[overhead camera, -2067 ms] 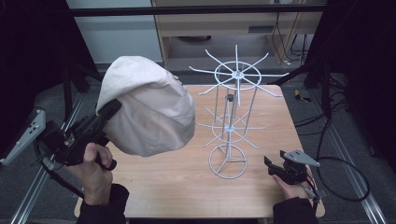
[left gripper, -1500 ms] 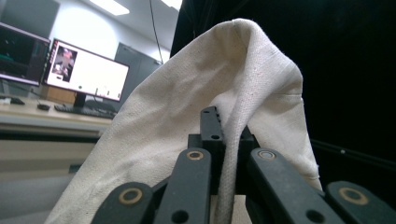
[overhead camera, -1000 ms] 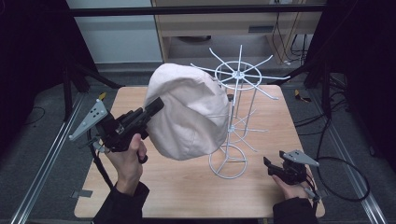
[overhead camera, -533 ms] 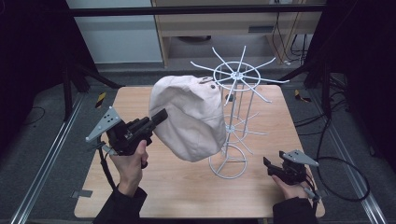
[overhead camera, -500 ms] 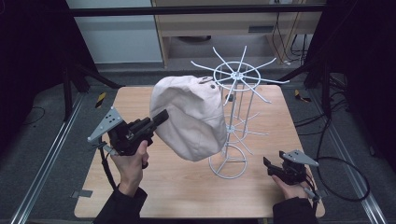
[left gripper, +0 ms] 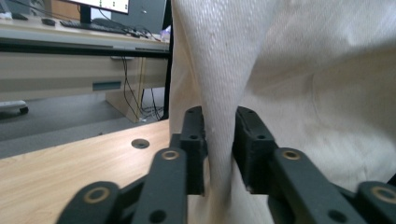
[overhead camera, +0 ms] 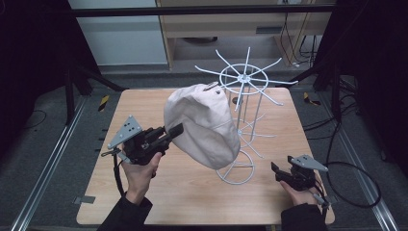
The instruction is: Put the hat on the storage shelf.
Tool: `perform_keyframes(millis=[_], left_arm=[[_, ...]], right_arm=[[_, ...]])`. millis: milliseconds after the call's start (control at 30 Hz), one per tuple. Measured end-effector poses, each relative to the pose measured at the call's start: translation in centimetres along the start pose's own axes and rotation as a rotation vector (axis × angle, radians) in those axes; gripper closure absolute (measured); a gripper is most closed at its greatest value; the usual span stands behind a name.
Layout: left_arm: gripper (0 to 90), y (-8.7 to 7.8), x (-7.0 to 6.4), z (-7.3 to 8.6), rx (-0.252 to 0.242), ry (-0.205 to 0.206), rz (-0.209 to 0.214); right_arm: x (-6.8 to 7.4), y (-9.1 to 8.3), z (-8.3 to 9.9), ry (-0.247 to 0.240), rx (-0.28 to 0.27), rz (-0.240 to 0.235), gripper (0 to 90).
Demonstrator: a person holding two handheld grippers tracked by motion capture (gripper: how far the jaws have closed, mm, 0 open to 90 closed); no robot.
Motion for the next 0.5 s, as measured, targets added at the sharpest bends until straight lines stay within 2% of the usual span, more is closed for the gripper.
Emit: perform_keyframes(millis=[100, 200, 400, 500], left_arm=[[61.0, -0.5, 0.3, 0.4, 0.011, 0.013, -0.014], [55.6, -1.3, 0.7, 0.8, 0.019, 0.011, -0.021], [44.7, -3.4, 2.5, 2.3, 0.041, 0.035, -0.090], [40.7, -4.3, 3.7, 3.4, 0.057, 0.031, -0.131]], right_arm=[[0.0, 0.0, 0.0, -0.001, 0.001, 0.001, 30.5], [0.0, 0.0, 0.0, -0.001, 0.001, 0.001, 30.3], [0.0, 0.0, 0.0, 0.005, 0.002, -0.001, 30.0], [0.0, -0.1, 0.0, 0.010, 0.001, -0.002, 29.8]])
Point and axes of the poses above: each handheld gripper's, and its own axes: y roughly forward along the jaws, z roughly out of its underside, x roughly to its left, the point moved 4 cm from there along y, roughly forward along the jaws, and after that the axes turned 11 degrees about -z, right-handed, at the moved point
